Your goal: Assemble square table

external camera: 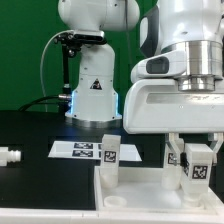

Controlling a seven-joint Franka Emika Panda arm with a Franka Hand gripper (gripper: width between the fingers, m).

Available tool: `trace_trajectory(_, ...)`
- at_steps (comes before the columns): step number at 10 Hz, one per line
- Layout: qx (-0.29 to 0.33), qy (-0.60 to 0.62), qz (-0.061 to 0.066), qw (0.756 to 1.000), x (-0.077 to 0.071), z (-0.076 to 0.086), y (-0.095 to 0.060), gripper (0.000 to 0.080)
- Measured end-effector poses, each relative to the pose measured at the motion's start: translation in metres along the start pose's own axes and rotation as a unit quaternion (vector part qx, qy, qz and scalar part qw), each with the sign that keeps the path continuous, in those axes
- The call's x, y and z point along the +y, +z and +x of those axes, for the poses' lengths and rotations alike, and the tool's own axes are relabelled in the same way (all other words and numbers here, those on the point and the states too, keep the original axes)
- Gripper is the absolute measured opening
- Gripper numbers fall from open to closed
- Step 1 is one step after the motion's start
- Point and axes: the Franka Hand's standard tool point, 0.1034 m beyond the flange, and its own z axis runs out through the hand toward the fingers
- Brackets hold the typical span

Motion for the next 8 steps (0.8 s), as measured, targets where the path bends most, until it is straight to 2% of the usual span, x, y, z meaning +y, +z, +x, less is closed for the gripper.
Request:
trace_trajectory(4,-0.005,0.001,-0.001,1.0,-0.0037,-0.0064,0.0108,0.0284)
trace_trajectory(8,0.012,-0.001,-0.002,1.0,-0.0022,-0.005,0.0117,0.0284)
